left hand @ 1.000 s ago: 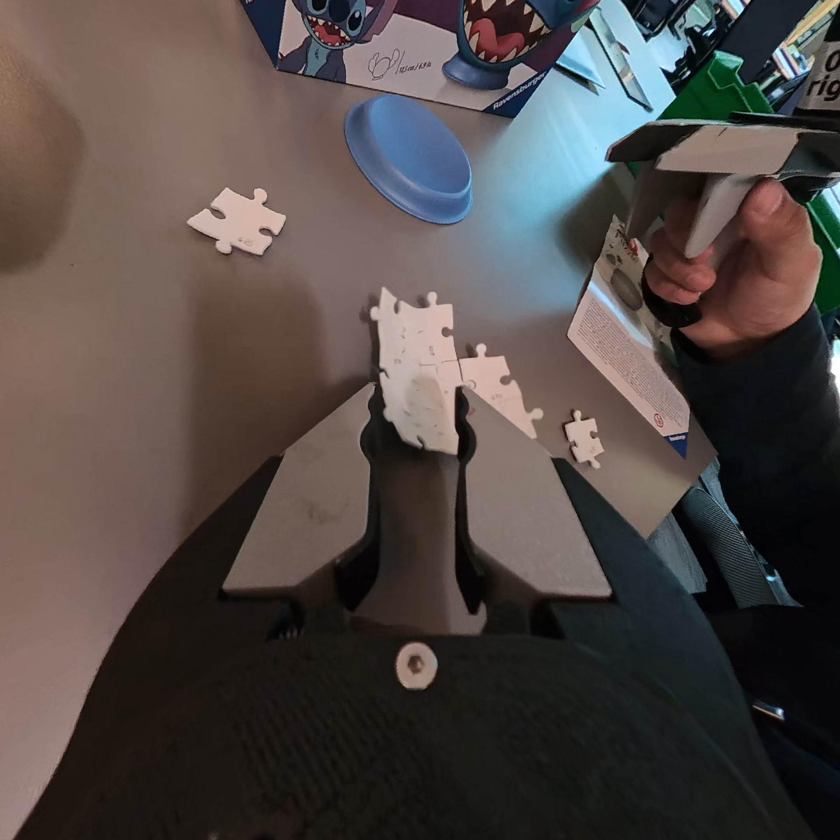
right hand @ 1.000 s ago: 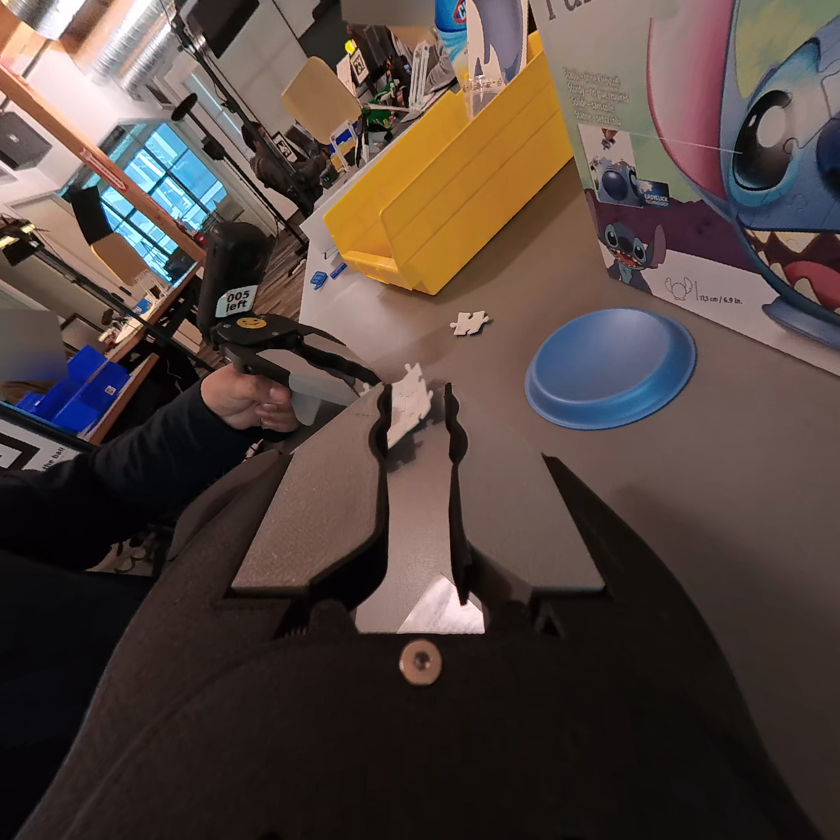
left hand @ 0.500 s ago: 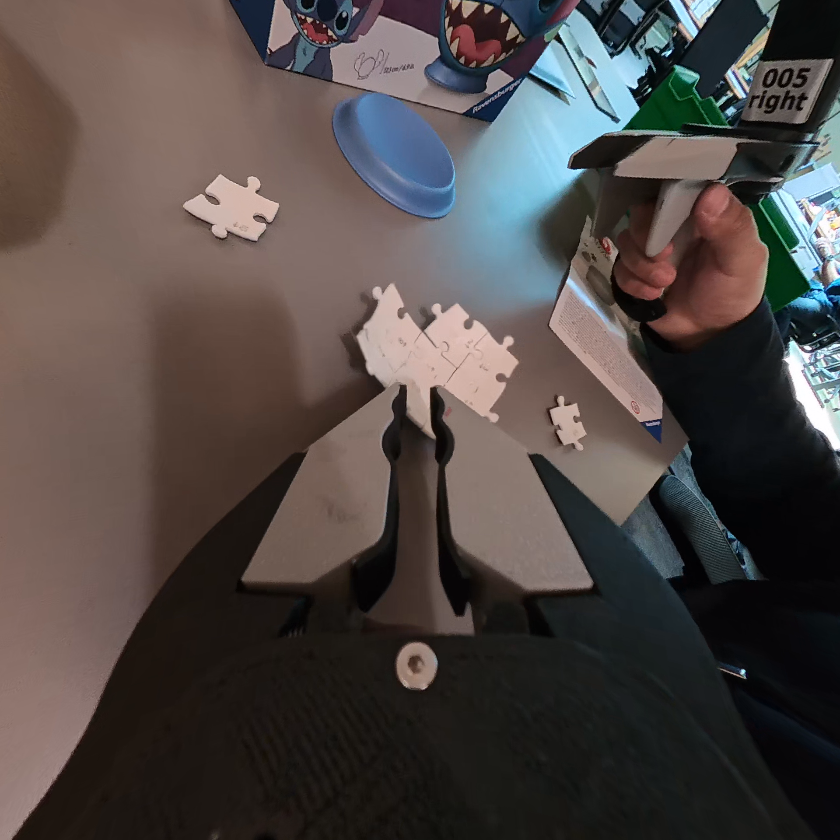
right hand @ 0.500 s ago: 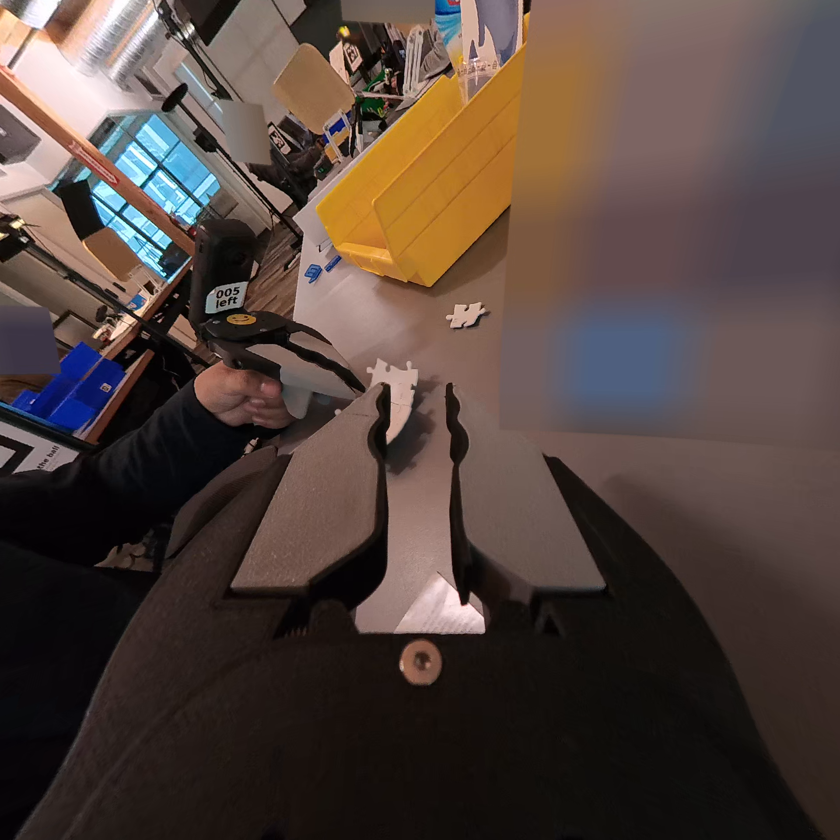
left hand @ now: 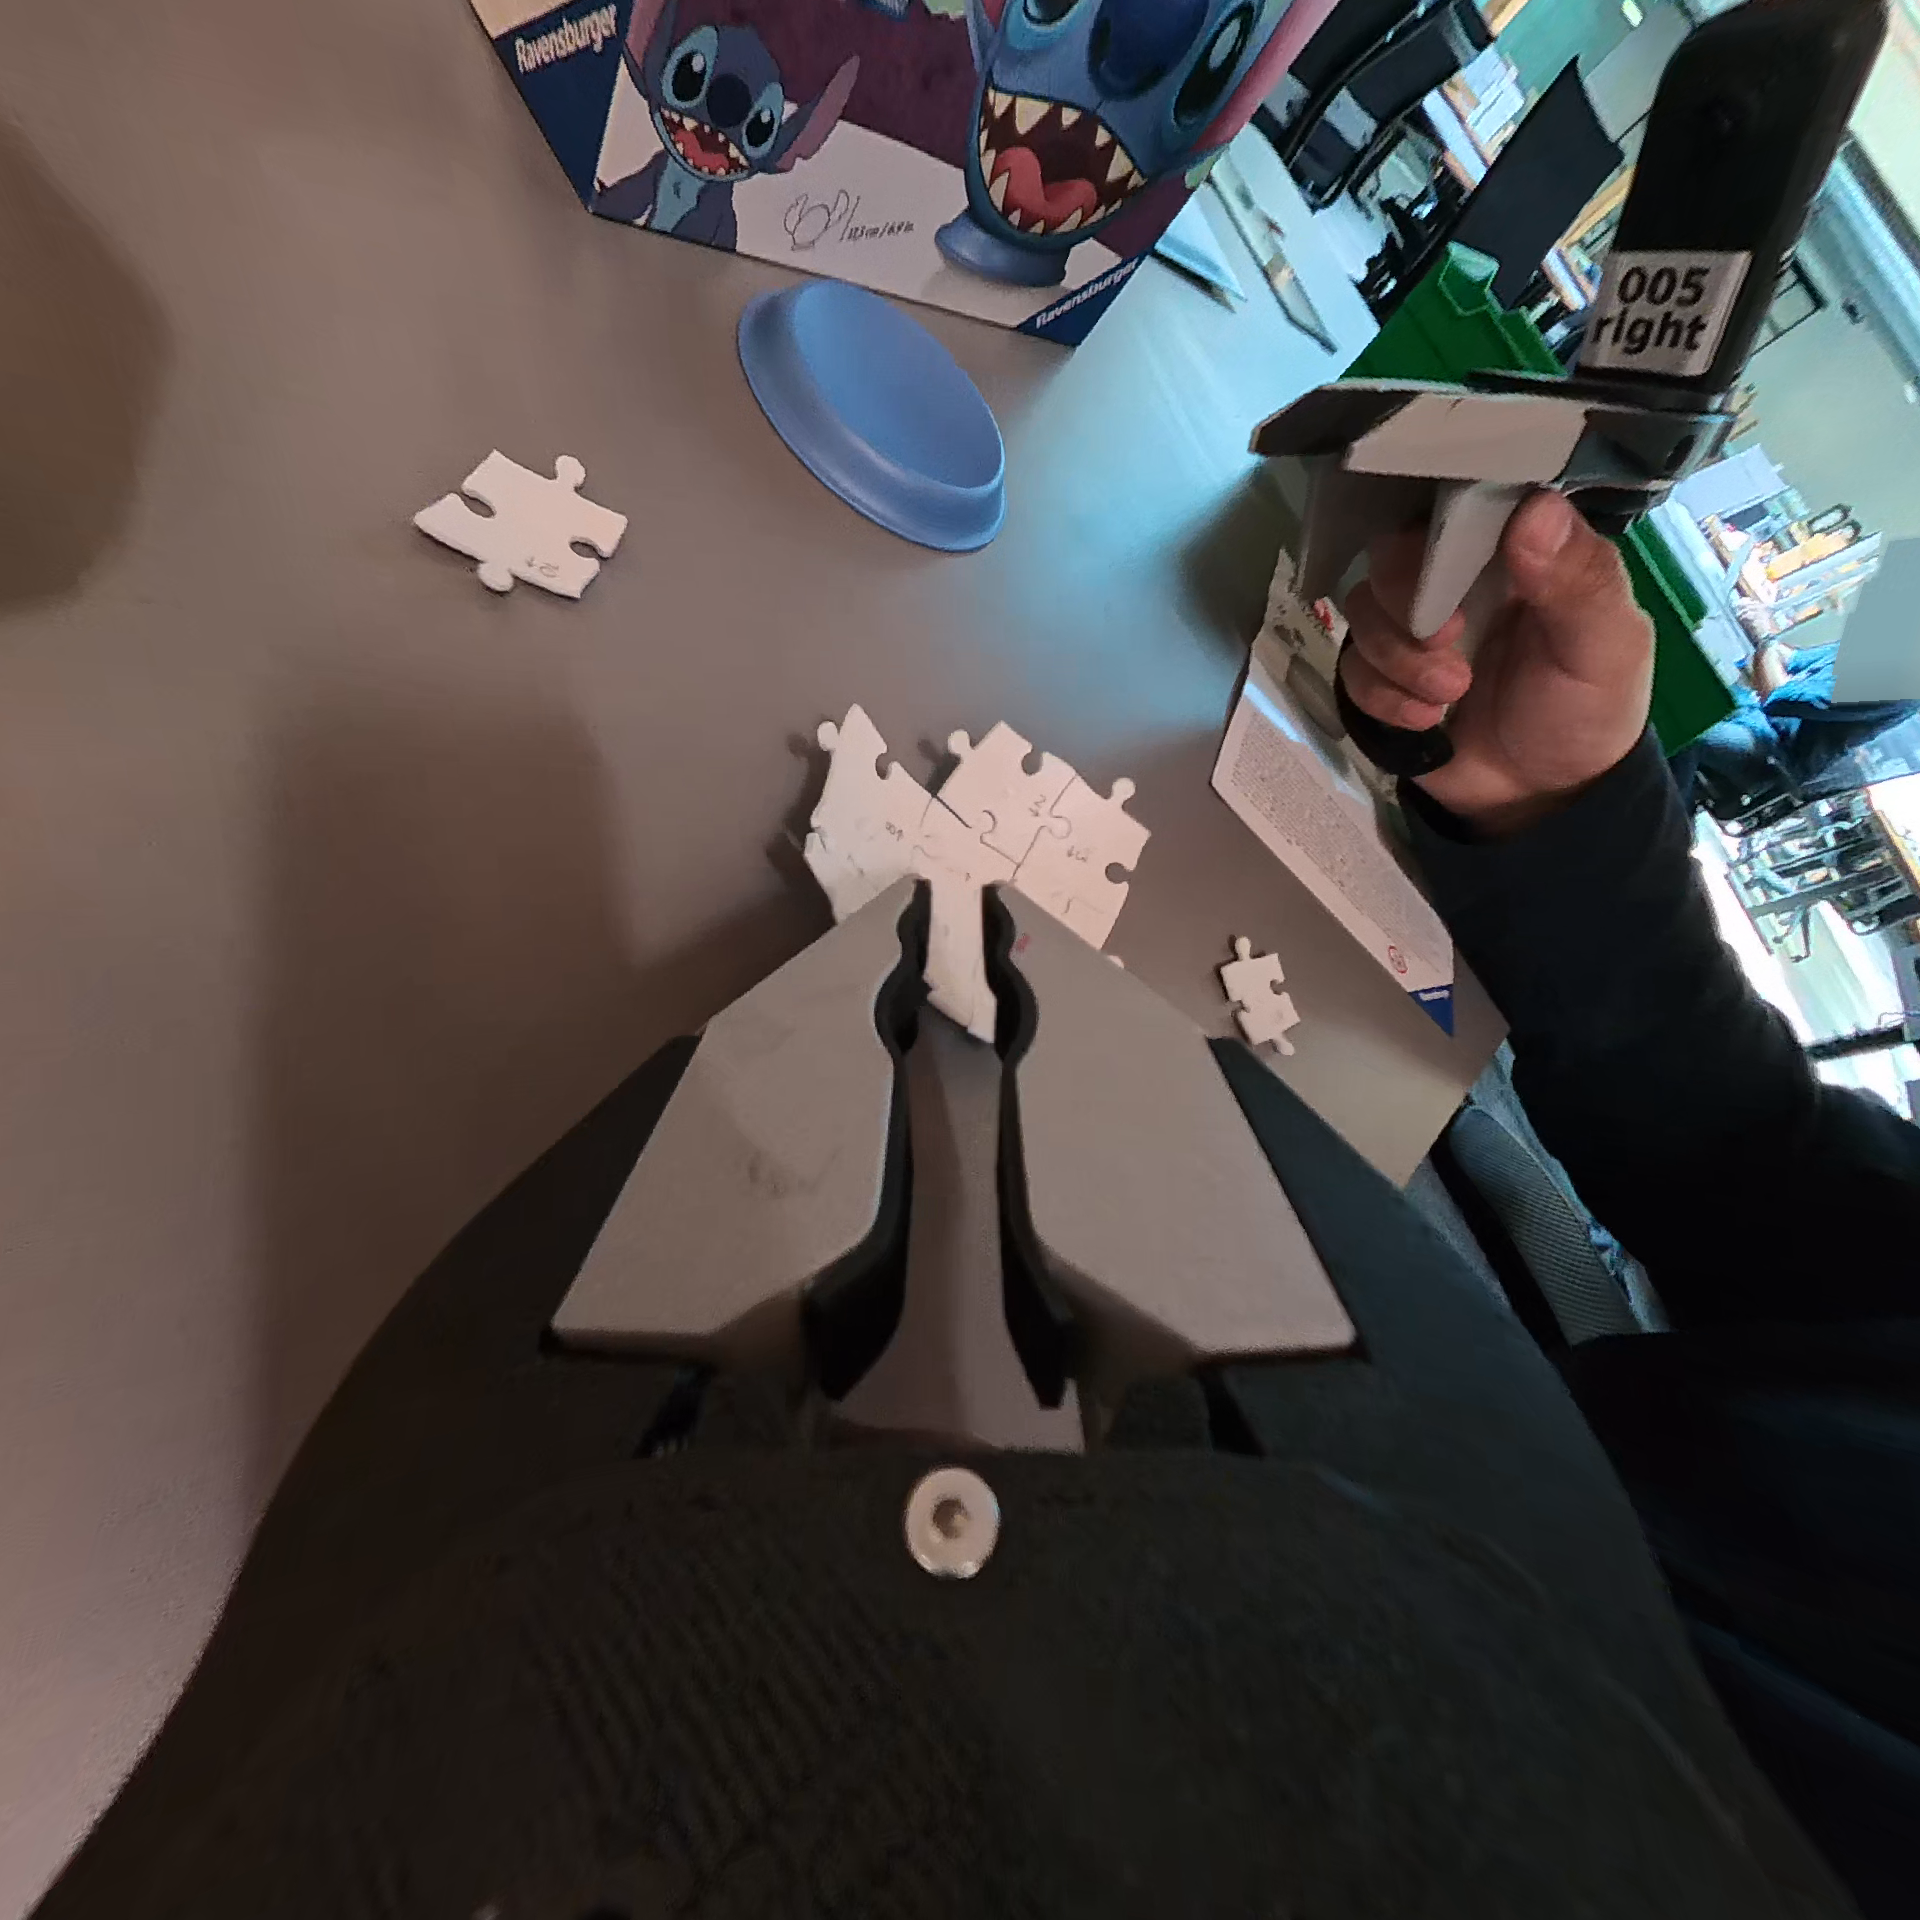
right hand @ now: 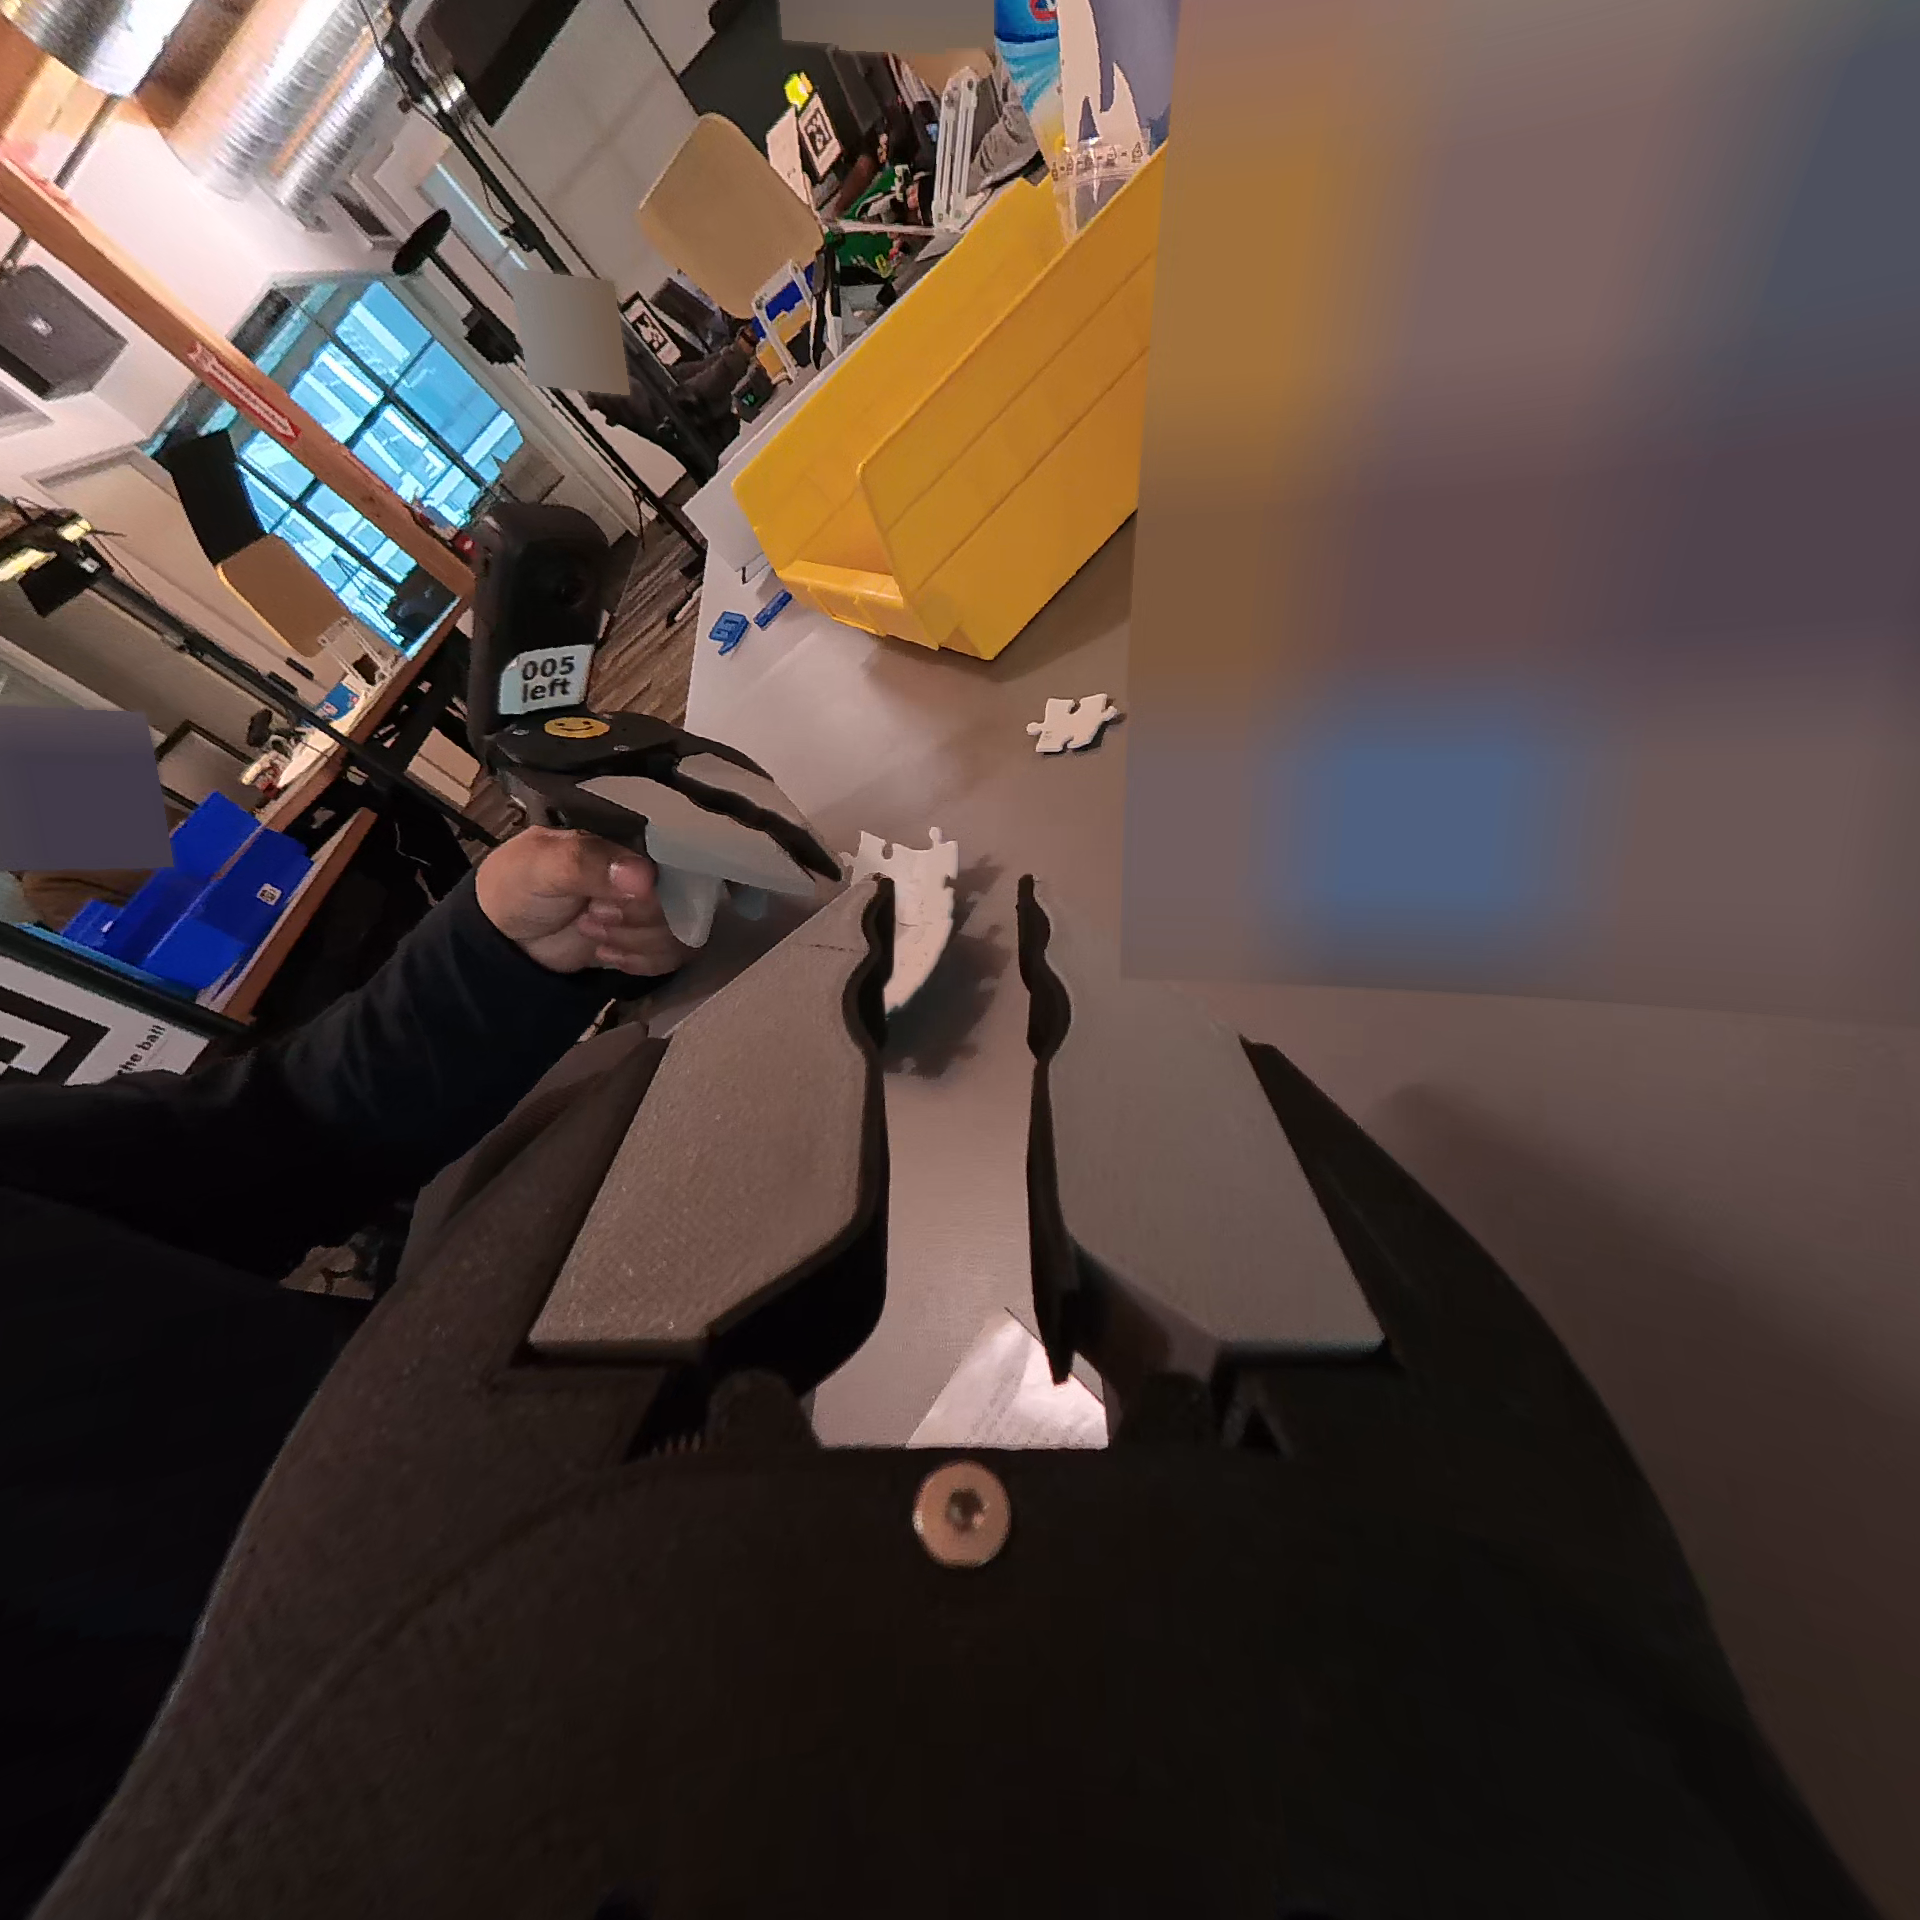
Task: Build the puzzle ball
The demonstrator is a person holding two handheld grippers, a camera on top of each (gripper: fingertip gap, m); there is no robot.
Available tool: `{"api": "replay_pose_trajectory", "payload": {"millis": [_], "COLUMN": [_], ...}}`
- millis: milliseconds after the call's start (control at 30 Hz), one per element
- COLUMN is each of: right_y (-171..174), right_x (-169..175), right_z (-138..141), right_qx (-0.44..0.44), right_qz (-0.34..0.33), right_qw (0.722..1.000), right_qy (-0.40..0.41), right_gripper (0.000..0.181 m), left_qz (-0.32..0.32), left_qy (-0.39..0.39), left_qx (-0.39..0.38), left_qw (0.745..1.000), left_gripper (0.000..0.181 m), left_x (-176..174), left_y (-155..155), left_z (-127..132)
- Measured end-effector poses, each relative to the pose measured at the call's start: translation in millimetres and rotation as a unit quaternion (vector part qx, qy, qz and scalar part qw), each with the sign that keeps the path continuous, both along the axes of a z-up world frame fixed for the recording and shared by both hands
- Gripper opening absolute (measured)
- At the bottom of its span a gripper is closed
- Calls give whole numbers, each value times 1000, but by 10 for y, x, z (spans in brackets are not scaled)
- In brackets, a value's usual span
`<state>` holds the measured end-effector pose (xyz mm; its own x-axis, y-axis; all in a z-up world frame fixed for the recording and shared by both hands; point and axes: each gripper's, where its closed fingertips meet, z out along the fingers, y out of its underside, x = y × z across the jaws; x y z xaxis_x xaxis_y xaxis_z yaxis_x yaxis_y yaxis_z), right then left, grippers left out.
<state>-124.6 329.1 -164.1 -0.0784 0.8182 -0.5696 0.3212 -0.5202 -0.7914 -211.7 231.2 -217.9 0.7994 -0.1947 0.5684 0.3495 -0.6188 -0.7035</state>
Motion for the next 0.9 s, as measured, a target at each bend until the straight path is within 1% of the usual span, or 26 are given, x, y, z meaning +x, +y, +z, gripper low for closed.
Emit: {"api": "replay_pose_trajectory", "payload": {"millis": [133,200,233,267,300,400,433,467,533,567,600,667,733,800,900], "right_y": [-10,-14,-11,5,35,134,162,188,230,232,216,191,181,172,154], "right_x": [22,42,49,53,57,78,85,89,83,77,71,65,64,61,53], "right_z": [83,125,139,144,147,181,180,167,107,60,16,-31,-36,-29,-42], "right_qx": [8,32,50,72,99,188,212,229,242,237,227,211,202,198,195], "right_qz": [-2,-4,-9,-18,-32,-77,-90,-101,-115,-114,-107,-97,-94,-93,-89], "right_qw": [1000,999,998,997,995,979,973,968,963,964,966,970,972,973,974], "right_qy": [14,20,20,15,8,-7,-12,-19,-35,-46,-57,-68,-68,-66,-67], "right_gripper": [19,19,19,19,19,27,28,34,52,59,61,63,62,61,61], "left_qz": [22,39,42,50,60,81,79,72,66,63,55,52,59,58,53], "left_qy": [-34,-35,-26,-9,16,100,125,146,185,203,211,205,174,145,132], "left_qx": [32,60,72,83,96,138,145,147,140,134,123,131,141,136,129], "left_qw": [999,997,996,995,993,982,978,976,970,968,968,969,973,978,981], "left_gripper": [22,29,37,43,44,44,44,43,44,44,45,45,42,42,42], "left_x": [-89,-158,-185,-237,-306,-487,-512,-518,-559,-579,-579,-593,-638,-672,-683], "left_y": [-12,-23,-25,-11,17,133,178,229,344,391,421,448,441,434,435], "left_z": [117,198,231,254,283,388,404,402,350,302,263,286,335,335,320]}}
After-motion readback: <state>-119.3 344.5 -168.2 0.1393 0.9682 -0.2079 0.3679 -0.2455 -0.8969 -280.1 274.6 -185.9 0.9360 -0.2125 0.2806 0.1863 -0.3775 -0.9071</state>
